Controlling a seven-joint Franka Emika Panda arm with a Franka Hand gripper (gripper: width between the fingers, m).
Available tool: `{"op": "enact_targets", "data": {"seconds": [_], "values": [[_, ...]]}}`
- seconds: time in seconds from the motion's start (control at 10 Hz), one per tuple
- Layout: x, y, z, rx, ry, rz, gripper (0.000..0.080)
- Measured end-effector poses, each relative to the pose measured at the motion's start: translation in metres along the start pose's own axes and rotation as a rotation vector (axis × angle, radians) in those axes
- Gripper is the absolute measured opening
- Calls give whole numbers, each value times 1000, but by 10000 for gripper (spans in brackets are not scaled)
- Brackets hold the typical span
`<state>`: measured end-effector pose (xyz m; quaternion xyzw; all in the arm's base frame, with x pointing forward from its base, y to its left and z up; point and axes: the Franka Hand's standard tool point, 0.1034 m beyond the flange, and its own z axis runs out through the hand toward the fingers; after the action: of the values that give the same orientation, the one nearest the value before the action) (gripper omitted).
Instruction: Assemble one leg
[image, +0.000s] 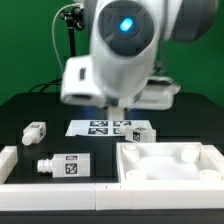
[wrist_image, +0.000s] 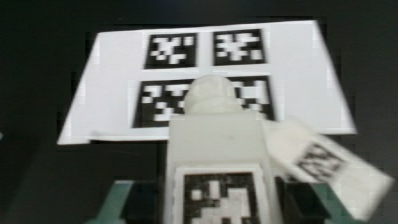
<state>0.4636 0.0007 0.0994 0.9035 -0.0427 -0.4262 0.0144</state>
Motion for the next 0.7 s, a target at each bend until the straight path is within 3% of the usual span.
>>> {"op": "enact_targets", "data": {"seconds": [0.1,0.3,0.5,0.7], "values": [[-7,-9,-13,1,87,5,282],[-1,-7,-15,13,196,10,284],[2,-14,-22,19,318,-3,284],[16,-44,-64,19,516,-27,284]]}}
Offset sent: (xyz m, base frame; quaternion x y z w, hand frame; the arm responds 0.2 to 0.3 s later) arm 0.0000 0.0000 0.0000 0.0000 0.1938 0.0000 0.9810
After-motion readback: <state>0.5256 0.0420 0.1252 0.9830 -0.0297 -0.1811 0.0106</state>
